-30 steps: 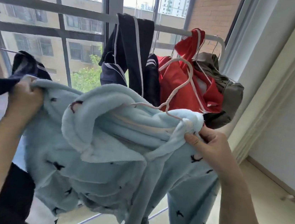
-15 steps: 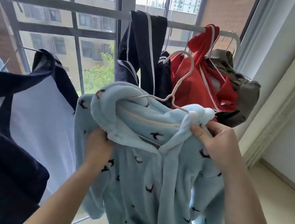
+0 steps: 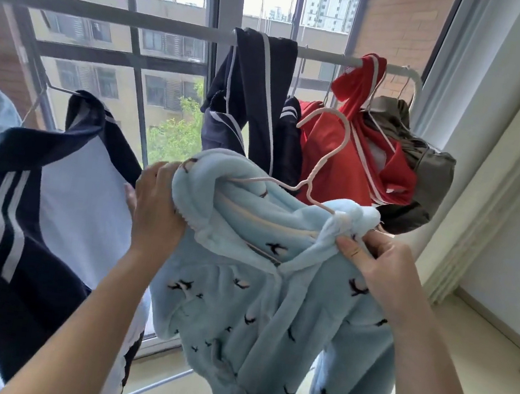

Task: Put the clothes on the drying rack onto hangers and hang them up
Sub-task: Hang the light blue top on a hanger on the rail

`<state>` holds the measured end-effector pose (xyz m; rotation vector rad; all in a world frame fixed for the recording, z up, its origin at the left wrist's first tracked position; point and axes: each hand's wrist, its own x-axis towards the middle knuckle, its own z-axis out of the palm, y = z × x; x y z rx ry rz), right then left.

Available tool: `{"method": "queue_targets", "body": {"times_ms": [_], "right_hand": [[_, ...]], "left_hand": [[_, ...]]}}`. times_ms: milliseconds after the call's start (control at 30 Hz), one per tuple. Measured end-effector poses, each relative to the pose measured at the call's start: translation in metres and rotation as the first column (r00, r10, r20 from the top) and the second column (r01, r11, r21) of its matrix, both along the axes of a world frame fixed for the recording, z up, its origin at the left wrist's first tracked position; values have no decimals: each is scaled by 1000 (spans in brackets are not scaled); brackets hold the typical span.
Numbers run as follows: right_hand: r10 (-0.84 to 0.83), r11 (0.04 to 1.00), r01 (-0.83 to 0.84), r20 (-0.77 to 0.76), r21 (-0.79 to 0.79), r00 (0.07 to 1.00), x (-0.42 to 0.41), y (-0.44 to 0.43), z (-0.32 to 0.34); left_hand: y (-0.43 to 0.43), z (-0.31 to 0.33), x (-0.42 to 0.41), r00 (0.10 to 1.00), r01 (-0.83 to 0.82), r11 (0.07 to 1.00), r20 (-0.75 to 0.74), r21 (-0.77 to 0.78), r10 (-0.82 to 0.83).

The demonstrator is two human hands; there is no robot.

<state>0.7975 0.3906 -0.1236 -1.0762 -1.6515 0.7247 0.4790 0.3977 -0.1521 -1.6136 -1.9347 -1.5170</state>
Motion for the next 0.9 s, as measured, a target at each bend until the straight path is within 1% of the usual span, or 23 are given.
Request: {"method": "queue_targets", "body": {"times_ms": [33, 67, 100, 167, 233, 267, 333, 367, 400, 433, 467, 500, 567, 600, 667, 733, 767, 800, 833, 867, 900], "right_hand": [[5, 1000, -4, 11, -6, 1000, 1, 0, 0], [6, 999, -5, 32, -34, 999, 2, 0, 0], [20, 996, -16, 52, -85, 998, 4, 1, -1], [72, 971, -53, 75, -232, 995, 7, 3, -2], [78, 952, -11, 206, -307, 975, 8, 7, -1], [42, 951, 43, 268, -306, 962, 6, 8, 2], [-70, 977, 133, 337, -166, 939, -5, 9, 7], [-89, 988, 127, 356, -83, 930, -13, 11, 9], [-46, 996, 70, 363, -53, 931, -23, 11, 12], [57, 995, -26, 342, -95, 938, -32, 11, 11], [178, 977, -135, 284, -165, 942, -41, 10, 9], [262, 952, -218, 205, -215, 943, -47, 10, 5], [316, 928, -272, 150, -255, 937, -51, 10, 2], [332, 921, -281, 165, -270, 929, -51, 9, 2], [370, 909, -289, 262, -302, 891, -51, 10, 2], [440, 885, -329, 362, -328, 822, -55, 4, 5], [484, 866, -371, 379, -334, 788, -57, 0, 8], [529, 844, -422, 382, -331, 758, -60, -4, 12], [567, 822, -469, 374, -323, 734, -61, -7, 16], [594, 803, -505, 352, -317, 723, -62, -9, 19], [601, 797, -519, 322, -309, 731, -61, -11, 23]], "left_hand": [[3, -2, -9, 994, 42, 999, -97, 13, -40], [4, -5, -16, 983, 109, 994, -150, 30, -103], [4, -8, -23, 971, 175, 983, -172, 49, -164], [0, -16, -30, 963, 243, 966, -142, 83, -230], [-4, -22, -30, 974, 222, 970, -79, 102, -214], [-5, -23, -28, 980, 194, 976, -62, 97, -188], [-7, -21, -22, 985, 159, 984, -88, 82, -152], [-8, -19, -18, 983, 156, 985, -112, 79, -147], [-9, -17, -15, 981, 161, 984, -125, 74, -151], [-10, -14, -12, 979, 170, 983, -121, 61, -162], [-10, -12, -10, 977, 188, 981, -108, 47, -182], [-11, -10, -10, 974, 205, 978, -104, 34, -201], [-11, -5, -13, 966, 230, 973, -121, -4, -229], [-12, -2, -17, 962, 241, 970, -125, -27, -243], [-14, 8, -23, 962, 254, 967, -98, -31, -256], [-13, 18, -27, 967, 255, 967, -23, -16, -255], [-13, 23, -26, 970, 242, 970, -15, -27, -242], [-11, 27, -26, 972, 224, 972, -57, -69, -228], [-8, 30, -25, 959, 215, 964, -153, -160, -239], [-4, 31, -23, 926, 222, 920, -226, -323, -302], [-3, 33, -21, 892, 224, 836, -241, -501, -383]]}}
